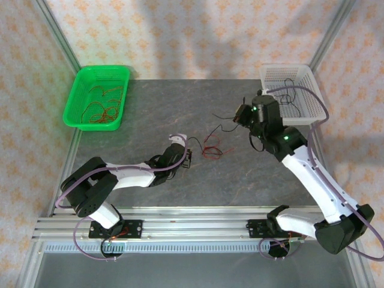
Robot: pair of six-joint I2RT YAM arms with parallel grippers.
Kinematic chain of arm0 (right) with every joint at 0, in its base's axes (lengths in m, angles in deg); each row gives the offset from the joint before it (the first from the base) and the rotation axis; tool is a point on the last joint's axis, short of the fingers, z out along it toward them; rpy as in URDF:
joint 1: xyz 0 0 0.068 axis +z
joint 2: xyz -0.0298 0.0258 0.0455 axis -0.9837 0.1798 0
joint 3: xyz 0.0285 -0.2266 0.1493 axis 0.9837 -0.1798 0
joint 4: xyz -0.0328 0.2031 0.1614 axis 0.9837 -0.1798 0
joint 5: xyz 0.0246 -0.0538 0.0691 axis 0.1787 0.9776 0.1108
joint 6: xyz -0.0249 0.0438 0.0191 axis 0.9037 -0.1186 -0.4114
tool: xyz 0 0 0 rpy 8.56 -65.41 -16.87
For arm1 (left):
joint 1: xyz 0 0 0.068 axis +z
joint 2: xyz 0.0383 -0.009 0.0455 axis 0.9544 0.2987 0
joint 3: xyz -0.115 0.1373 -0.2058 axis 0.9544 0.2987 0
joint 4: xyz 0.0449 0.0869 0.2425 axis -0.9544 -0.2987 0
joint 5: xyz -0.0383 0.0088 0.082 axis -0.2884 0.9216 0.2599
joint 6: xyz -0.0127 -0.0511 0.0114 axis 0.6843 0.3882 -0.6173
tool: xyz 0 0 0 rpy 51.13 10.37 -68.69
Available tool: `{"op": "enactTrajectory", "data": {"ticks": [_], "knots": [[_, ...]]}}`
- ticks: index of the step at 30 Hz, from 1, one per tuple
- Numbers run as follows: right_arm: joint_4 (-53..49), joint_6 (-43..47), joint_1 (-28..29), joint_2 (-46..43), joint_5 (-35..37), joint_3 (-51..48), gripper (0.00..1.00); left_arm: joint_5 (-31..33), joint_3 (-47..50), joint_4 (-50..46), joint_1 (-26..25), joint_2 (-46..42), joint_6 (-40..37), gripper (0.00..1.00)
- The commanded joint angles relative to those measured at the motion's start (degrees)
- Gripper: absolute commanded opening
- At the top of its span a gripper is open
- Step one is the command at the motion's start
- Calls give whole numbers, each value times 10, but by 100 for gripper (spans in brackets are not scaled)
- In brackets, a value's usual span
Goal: Untangle the cables
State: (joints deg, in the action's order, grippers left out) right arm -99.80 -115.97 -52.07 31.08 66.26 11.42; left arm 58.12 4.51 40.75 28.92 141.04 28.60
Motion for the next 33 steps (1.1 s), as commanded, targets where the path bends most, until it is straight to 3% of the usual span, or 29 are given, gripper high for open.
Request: {"op": "enactTrajectory", "data": {"ticks": [1, 10, 16, 27, 33], "knots": [[-30, 45, -12, 5, 50, 54, 0, -2, 7, 6, 6, -9, 13, 0], [-25, 152, -67, 60, 164, 174, 0, -19, 13, 16, 6, -11, 19, 0], [41, 195, -154, 91, 194, 202, 0, -28, 23, 21, 6, -19, 28, 0], [129, 192, -298, 202, 138, 226, 0, -33, 46, 17, 7, -32, 50, 0], [146, 176, -352, 280, 108, 231, 0, -35, 55, 1, 4, -38, 65, 18]]}}
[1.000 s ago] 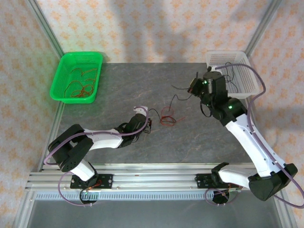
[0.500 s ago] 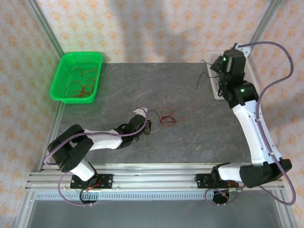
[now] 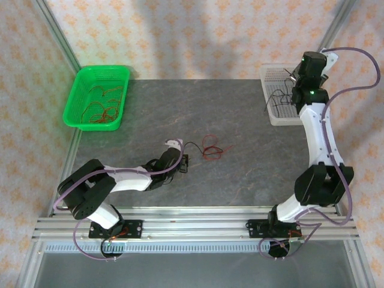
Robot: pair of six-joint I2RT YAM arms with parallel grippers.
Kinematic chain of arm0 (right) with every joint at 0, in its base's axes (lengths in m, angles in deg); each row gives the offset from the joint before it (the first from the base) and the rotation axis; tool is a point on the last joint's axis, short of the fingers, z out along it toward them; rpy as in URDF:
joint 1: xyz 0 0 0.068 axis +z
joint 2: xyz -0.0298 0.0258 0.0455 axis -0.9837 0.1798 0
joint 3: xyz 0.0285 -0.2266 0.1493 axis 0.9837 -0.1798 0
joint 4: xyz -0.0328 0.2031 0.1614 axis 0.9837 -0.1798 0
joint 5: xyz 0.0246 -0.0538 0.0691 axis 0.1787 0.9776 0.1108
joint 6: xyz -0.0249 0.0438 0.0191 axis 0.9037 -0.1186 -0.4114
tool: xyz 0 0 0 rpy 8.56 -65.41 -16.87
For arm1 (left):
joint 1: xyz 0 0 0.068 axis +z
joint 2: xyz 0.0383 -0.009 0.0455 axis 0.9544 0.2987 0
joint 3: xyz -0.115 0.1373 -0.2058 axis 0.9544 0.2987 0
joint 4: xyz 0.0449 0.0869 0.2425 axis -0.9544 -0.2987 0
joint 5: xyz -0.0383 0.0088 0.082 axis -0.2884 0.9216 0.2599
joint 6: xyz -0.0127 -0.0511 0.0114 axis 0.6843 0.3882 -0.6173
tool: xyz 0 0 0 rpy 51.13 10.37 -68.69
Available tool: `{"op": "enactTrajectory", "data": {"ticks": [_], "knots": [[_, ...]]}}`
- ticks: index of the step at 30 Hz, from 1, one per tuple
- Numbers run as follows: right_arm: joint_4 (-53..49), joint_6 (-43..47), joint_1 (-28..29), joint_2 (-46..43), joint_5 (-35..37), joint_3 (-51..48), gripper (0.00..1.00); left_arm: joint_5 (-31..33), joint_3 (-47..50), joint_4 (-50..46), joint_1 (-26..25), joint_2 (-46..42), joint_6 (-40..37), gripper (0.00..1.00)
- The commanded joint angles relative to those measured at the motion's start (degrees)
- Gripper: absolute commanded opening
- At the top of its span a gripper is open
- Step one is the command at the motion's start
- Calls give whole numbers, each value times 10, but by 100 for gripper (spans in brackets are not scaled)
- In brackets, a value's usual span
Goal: Untangle the cables
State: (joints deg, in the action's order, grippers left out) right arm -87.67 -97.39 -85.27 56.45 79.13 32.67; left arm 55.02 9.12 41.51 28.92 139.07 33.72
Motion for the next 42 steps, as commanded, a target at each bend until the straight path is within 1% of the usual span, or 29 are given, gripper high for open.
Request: {"op": "enactTrajectory", "data": {"ticks": [1, 7, 11, 14, 15, 19, 22, 24, 25, 28, 32, 42], "knots": [[26, -13, -26, 37, -23, 18, 0, -4, 10, -9, 3, -21, 16, 22], [44, -31, -57, 99, 4, 20, 0, 10, 9, -45, -6, -49, 19, 46], [55, -26, -59, 136, 31, 31, 0, 23, 6, -70, -16, -78, 18, 63], [37, -28, -59, 160, 29, 60, 0, 33, 4, -87, -19, -103, 18, 74], [33, -29, -59, 162, 24, 69, 0, 37, 2, -93, -19, -110, 19, 76], [31, -36, -59, 144, -1, 102, 0, 57, -6, -122, -20, -141, 17, 83], [30, -38, -59, 119, -14, 128, 0, 65, -14, -142, -21, -163, 13, 91], [32, -38, -58, 102, -17, 142, 0, 66, -19, -151, -21, -178, 10, 95], [35, -36, -59, 94, -19, 146, 0, 67, -19, -154, -21, -187, 9, 98], [39, -32, -59, 78, -25, 161, 0, 66, -18, -155, -21, -208, 6, 99], [31, -31, -58, 82, -29, 193, 0, 62, -17, -158, -21, -222, 4, 99], [7, -18, -58, 164, -18, 264, 0, 51, -11, -155, -21, -237, 14, 99]]}}
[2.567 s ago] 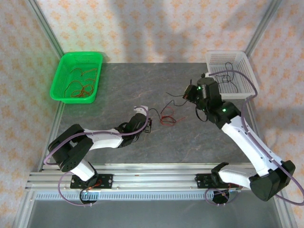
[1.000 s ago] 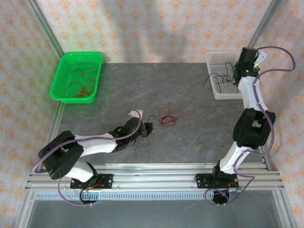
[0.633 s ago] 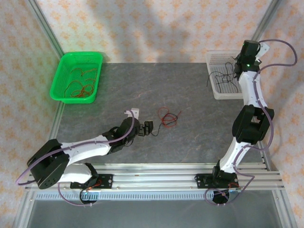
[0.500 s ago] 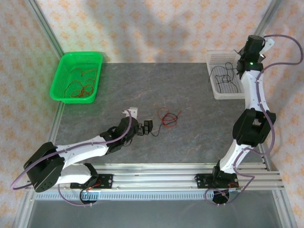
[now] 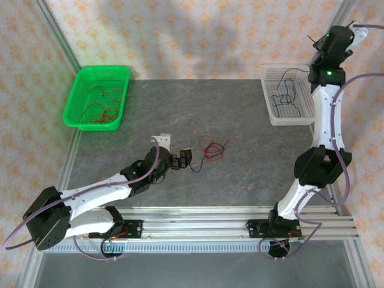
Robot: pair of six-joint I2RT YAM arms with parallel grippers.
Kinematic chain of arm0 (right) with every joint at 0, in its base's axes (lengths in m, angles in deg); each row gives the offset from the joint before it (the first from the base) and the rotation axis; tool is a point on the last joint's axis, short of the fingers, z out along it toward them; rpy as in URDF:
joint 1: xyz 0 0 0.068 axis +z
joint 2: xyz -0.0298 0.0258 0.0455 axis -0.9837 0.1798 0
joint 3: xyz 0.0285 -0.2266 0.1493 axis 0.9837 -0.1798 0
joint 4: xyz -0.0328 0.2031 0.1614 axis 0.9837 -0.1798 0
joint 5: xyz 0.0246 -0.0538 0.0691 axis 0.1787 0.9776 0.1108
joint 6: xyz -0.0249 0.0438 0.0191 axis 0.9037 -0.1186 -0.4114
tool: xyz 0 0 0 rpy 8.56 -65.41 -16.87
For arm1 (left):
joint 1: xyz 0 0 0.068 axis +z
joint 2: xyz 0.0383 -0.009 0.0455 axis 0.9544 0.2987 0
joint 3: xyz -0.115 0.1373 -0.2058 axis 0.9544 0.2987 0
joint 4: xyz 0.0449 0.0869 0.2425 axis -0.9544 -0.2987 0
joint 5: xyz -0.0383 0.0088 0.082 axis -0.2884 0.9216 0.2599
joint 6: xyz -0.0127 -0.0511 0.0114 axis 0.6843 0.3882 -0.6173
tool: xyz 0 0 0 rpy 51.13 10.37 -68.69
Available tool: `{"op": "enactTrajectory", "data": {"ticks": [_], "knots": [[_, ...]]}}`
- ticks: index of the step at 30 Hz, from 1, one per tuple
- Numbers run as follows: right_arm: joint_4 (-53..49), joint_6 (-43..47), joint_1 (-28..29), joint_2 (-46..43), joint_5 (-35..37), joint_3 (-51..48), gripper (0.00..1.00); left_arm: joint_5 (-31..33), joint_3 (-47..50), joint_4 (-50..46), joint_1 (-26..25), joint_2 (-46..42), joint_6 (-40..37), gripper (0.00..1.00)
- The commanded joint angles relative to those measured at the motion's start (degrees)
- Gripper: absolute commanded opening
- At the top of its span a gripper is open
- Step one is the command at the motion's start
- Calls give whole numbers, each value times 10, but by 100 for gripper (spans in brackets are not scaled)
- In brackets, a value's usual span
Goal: Untangle the cables
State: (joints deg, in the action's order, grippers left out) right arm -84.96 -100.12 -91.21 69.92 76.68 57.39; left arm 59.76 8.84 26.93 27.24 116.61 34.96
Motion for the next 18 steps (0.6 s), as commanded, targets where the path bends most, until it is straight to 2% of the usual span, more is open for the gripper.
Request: {"op": "enactTrajectory", "data": {"ticks": [1, 5, 11, 18], "knots": [[-23, 9, 1, 34, 4, 22, 0, 4, -7, -11, -4, -13, 1, 99], [-19, -2, 1, 44, -4, 8, 0, 6, -7, -9, -4, -11, 5, 98], [-6, 3, 1, 80, 5, -68, 0, -1, -17, -14, -4, -11, 4, 97], [-82, 2, 1, 180, -27, -80, 0, -7, -19, -9, -5, -13, 4, 95]]}}
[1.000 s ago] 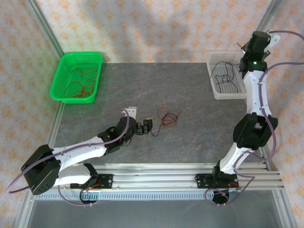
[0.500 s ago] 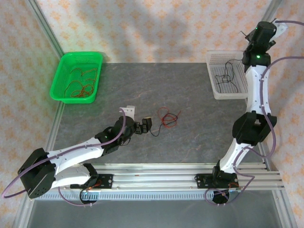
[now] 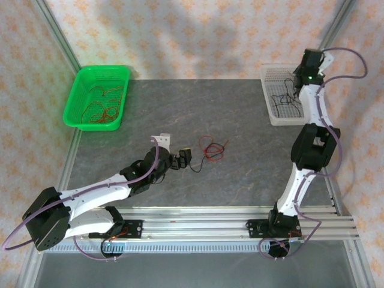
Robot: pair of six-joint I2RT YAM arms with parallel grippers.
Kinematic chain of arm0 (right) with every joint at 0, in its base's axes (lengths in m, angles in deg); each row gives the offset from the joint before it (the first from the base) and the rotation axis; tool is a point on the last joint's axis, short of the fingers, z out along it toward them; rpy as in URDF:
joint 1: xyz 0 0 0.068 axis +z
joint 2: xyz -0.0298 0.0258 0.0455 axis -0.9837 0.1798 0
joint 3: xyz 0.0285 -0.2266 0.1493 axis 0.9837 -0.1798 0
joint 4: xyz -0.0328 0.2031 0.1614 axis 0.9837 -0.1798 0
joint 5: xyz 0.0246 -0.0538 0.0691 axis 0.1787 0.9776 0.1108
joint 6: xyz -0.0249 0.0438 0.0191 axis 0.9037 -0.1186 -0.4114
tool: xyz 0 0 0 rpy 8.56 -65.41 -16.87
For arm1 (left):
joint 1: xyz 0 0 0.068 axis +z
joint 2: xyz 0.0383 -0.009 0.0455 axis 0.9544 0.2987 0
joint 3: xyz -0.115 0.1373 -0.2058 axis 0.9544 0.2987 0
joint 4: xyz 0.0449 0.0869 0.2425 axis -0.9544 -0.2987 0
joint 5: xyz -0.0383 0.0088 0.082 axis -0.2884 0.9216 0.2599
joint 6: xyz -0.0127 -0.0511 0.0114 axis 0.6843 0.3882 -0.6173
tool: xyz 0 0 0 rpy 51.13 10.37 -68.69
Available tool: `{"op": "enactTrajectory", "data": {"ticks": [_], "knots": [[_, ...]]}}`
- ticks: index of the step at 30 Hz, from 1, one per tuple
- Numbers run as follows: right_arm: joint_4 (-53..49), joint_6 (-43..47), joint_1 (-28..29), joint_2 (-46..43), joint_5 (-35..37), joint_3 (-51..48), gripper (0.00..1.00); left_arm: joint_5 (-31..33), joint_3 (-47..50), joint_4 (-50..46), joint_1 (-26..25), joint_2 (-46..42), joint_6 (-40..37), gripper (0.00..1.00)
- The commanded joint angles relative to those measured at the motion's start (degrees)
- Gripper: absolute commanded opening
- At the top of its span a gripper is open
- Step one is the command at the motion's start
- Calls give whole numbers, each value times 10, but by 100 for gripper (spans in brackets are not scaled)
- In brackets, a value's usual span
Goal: Untangle the cables
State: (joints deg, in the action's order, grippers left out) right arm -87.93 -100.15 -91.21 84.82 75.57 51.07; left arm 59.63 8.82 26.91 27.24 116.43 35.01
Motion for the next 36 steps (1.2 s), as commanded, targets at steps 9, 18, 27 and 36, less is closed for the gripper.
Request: {"op": "enactTrajectory", "data": {"ticks": [9, 18, 27, 36], "knots": [[-108, -4, 3, 89, -69, -13, 11, -5, -23, -18, -5, -10, 9, 95], [-146, 10, 6, 60, -54, -10, 52, -14, -36, -23, -6, 5, 20, 93], [-175, 9, 7, -23, -30, -14, 87, -24, -57, -50, -6, 24, 30, 91], [-141, 1, 25, -192, -47, -147, 85, -51, -125, -93, -6, 92, 22, 76]]}}
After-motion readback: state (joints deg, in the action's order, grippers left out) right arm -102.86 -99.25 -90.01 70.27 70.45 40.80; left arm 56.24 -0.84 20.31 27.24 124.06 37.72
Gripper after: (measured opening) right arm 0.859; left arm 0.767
